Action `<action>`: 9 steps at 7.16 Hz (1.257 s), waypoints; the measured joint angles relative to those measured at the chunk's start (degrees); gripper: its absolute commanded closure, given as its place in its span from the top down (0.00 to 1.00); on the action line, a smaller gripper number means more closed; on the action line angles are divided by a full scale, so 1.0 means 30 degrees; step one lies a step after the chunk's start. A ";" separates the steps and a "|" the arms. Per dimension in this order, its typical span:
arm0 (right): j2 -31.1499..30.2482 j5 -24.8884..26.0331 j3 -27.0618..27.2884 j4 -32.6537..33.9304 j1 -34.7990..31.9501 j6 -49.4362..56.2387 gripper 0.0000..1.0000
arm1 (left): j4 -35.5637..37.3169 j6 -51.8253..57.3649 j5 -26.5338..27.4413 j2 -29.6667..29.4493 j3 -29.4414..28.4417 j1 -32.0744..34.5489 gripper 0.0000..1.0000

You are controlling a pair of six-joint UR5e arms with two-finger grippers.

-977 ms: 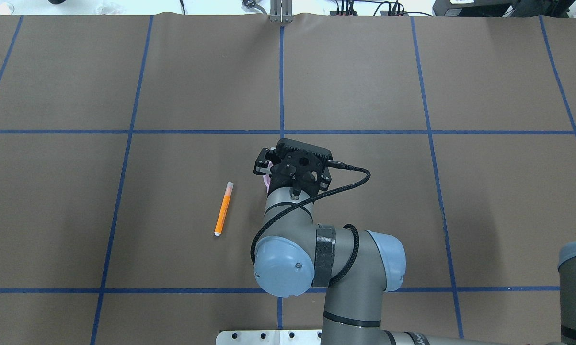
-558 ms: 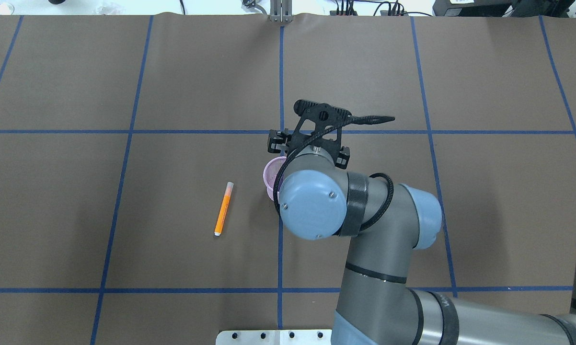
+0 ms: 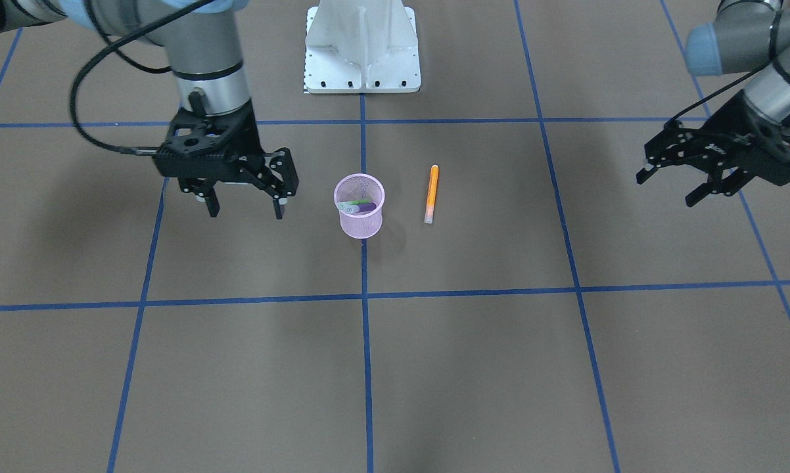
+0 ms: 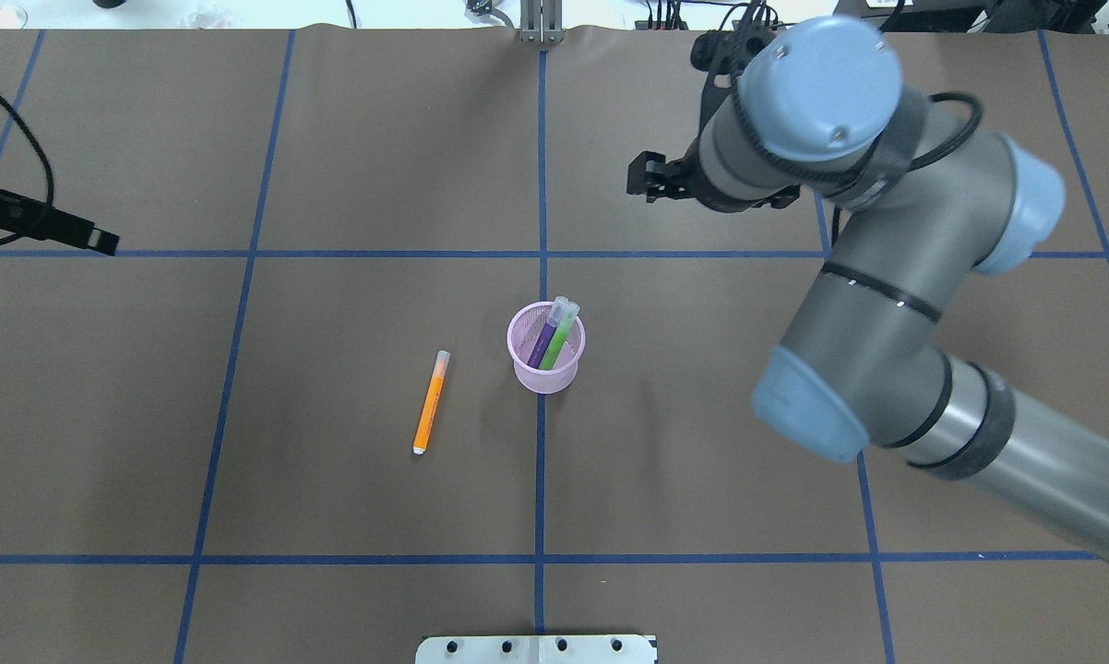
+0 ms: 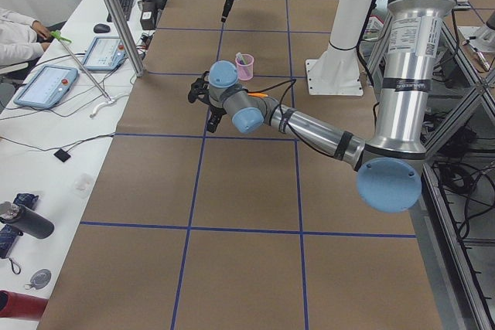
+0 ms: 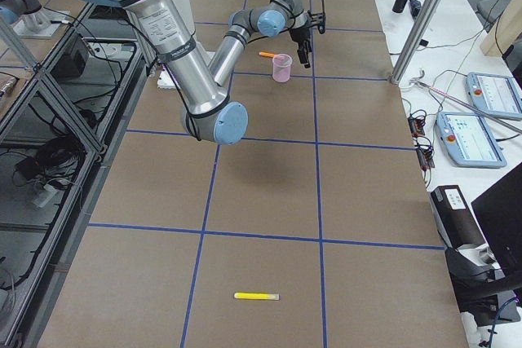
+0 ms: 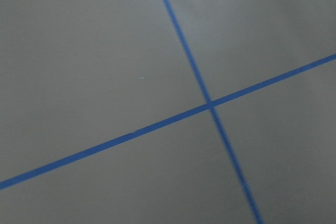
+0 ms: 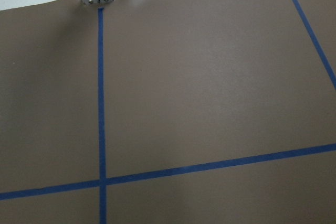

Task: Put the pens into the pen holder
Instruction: 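Withdraw the right gripper while the left gripper moves toward the orange marker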

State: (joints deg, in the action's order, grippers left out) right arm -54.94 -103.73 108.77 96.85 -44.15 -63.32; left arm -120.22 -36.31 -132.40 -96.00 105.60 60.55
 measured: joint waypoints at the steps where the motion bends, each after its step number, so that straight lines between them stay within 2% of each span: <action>1: -0.0658 -0.2002 0.0126 -0.0021 -0.1556 0.2129 1.00 | 0.0304 -0.1183 0.1166 -0.0928 -0.0128 -0.1782 1.00; 4: -0.2637 -0.6120 0.0156 -0.0037 -0.5362 0.7833 1.00 | 0.4059 -0.3681 0.4611 -0.4611 -0.0387 -0.6130 1.00; 6: -0.4154 -0.7941 0.0058 -0.0016 -0.7585 1.1734 1.00 | 0.5554 -0.5472 0.6182 -0.6478 -0.0926 -0.8138 0.98; 9: -0.5629 -0.8956 -0.0127 -0.0117 -0.9017 1.4873 1.00 | 0.5808 -0.6919 0.7873 -0.8284 -0.2981 -0.9631 0.63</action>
State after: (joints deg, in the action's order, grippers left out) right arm -71.82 -130.60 108.40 96.50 -71.20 -18.70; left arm -102.80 -57.07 -108.78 -120.85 96.66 31.66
